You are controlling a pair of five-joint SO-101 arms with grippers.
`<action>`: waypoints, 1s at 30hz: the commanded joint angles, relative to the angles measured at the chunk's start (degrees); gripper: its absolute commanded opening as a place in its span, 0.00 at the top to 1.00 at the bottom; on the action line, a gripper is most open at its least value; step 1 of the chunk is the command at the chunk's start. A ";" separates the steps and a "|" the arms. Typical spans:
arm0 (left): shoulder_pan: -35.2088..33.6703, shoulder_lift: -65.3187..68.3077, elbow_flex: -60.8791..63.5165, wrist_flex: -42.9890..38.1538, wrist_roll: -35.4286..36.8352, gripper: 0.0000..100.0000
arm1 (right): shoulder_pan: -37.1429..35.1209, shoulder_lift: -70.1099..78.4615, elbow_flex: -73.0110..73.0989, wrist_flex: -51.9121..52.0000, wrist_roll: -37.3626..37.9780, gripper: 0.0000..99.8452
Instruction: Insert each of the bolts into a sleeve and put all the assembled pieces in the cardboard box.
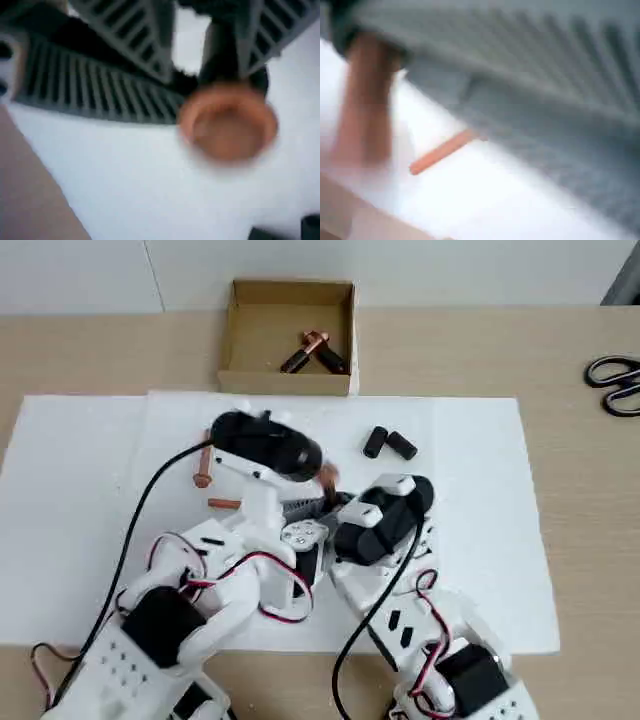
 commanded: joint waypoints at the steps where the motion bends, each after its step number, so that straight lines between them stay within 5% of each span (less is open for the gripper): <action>1: 0.35 1.58 -0.75 0.18 0.26 0.89 | -0.13 -0.75 -0.70 -1.80 -0.26 1.00; 7: 0.18 1.76 -1.89 0.70 0.26 0.89 | -0.13 -0.75 -0.70 -1.71 -0.26 1.00; 15: -0.97 1.85 -14.46 13.27 -0.62 0.84 | -0.13 -0.75 -0.70 -1.63 -0.26 1.00; 21: -5.54 1.67 -23.25 23.47 -10.64 0.82 | -0.13 -0.75 -0.70 -1.71 -0.26 1.00; 25: -14.42 1.67 -28.26 26.81 -16.79 0.82 | 0.22 -0.75 -0.79 -1.71 -0.18 1.00; 30: -34.37 1.76 -28.53 26.81 -17.85 0.82 | 3.56 -0.31 -4.84 -1.27 -0.18 1.00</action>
